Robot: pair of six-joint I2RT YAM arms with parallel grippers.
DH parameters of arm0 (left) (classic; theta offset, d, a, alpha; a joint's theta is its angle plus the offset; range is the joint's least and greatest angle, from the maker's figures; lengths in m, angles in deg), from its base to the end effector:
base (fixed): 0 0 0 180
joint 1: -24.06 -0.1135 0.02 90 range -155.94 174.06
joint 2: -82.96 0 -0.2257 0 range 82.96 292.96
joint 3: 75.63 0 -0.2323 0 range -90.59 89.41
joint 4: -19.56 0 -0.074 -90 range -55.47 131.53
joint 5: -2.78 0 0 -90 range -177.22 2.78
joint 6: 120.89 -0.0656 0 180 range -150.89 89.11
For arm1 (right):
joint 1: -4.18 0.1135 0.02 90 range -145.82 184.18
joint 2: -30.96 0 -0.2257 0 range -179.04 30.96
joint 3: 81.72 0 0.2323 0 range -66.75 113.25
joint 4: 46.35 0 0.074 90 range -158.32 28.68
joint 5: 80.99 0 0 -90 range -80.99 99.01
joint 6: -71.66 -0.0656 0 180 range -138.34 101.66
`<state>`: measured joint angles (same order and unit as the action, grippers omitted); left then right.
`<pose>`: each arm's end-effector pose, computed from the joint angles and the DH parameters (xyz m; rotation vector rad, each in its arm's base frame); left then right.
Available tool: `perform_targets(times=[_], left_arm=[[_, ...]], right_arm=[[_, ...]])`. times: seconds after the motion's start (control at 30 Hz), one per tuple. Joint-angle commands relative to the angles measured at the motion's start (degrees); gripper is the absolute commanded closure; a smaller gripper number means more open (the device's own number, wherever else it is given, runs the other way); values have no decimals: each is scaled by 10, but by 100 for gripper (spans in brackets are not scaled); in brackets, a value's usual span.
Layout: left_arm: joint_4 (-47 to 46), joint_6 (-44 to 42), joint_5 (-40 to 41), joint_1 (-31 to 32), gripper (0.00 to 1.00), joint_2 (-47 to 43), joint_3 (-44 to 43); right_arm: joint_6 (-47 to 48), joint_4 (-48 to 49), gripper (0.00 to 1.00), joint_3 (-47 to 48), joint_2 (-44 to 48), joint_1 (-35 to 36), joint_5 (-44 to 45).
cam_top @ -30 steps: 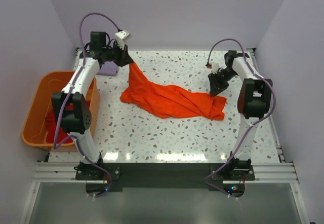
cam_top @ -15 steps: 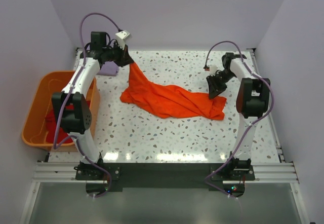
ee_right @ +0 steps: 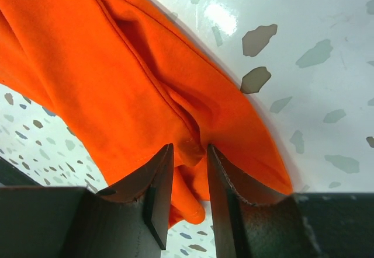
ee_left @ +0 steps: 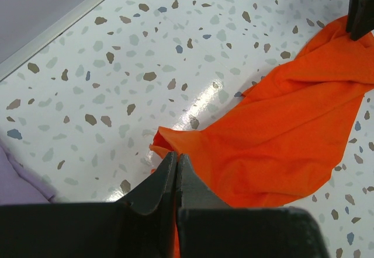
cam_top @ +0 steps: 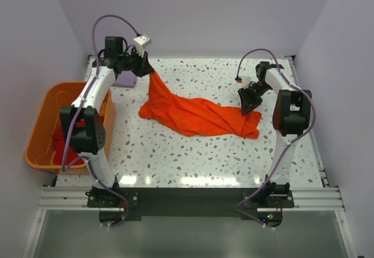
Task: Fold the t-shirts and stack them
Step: Flatten the tshirt out
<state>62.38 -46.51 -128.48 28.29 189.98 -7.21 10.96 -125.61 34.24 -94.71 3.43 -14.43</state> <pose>0.4101 -0.0737 0.2714 0.7373 1.9964 -0.6836 0.3833 0.0211 0.1235 -0.7356 2.8689 0.5865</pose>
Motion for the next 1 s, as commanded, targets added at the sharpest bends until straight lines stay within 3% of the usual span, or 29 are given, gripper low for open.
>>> perform_targets(times=[0.0,0.3,0.6,0.97], left_arm=[[-17,-6,-2,3,100,-9,3],[-17,-5,-1,5,100,-12,4],[-19,-11,17,3,100,-42,25],[-39,2,23,1,100,-75,34]], right_arm=[[-4,18,66,10,-8,1,10],[13,-14,70,8,-11,3,-11],[39,-79,100,34,67,1,-27],[61,-87,100,47,147,-1,74]])
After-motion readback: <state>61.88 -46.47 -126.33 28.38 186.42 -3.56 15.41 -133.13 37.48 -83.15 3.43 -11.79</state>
